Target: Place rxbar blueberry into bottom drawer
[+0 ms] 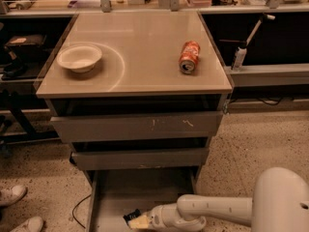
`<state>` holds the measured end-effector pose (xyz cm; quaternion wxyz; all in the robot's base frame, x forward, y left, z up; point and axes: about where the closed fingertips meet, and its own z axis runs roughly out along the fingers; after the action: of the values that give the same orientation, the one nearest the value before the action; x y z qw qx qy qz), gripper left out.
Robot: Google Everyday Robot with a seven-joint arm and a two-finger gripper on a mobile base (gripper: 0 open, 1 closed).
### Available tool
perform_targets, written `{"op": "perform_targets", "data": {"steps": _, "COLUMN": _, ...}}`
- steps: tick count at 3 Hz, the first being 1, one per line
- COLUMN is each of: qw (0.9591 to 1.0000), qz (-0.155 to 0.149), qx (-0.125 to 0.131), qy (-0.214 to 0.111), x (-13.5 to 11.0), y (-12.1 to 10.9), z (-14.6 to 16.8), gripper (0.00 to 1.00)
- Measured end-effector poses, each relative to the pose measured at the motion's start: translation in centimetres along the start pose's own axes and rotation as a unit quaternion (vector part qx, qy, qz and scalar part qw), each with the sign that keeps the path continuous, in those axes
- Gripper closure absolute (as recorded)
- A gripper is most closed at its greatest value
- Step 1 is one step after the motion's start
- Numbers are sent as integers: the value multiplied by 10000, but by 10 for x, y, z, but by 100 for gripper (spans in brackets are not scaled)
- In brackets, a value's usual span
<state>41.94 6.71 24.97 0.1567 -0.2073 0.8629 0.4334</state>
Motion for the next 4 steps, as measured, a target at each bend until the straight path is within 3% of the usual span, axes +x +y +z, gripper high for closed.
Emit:
{"op": "perform_targets", "data": {"steps": 1, "qw": 9996, "qz": 274, "qx": -15, "qy": 2, "x": 20, "y": -21, "z": 35, "gripper": 100}}
{"op": "perform_targets", "data": {"steps": 2, "qw": 9993, "qz": 359, "qx": 90, "qy": 48, "x": 18, "y": -42, "z": 55, "gripper": 100}}
{"op": "perform_targets", "data": {"steps": 4, "qw": 9985, "qz": 302, "qx": 404, "qy": 199, "x": -6, "y": -76, "z": 58, "gripper": 100}}
